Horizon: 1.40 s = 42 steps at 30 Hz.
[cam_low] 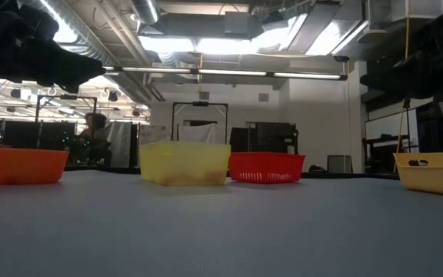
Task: Sort Halloween decoration
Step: Return to Home Position
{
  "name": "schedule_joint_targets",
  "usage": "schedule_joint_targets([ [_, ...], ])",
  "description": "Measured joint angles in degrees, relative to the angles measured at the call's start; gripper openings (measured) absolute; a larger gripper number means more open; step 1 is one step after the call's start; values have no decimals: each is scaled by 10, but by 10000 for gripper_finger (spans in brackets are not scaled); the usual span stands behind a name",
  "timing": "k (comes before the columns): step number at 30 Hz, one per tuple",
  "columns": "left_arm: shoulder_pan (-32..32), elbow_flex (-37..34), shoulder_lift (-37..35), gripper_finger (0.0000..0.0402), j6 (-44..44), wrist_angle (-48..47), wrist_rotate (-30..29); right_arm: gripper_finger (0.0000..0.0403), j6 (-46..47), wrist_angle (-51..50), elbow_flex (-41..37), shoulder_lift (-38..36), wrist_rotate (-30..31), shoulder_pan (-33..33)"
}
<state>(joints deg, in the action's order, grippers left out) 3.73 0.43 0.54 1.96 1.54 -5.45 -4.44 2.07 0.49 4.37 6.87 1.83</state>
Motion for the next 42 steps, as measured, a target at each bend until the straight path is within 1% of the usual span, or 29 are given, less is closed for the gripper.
schedule_joint_targets([
  [6, 0, 0, 0, 119, 0, 0, 0, 1, 4, -1, 0, 12, 0, 0],
  [42, 0, 0, 0, 119, 0, 0, 0, 1, 5, -2, 0, 11, -1, 0],
])
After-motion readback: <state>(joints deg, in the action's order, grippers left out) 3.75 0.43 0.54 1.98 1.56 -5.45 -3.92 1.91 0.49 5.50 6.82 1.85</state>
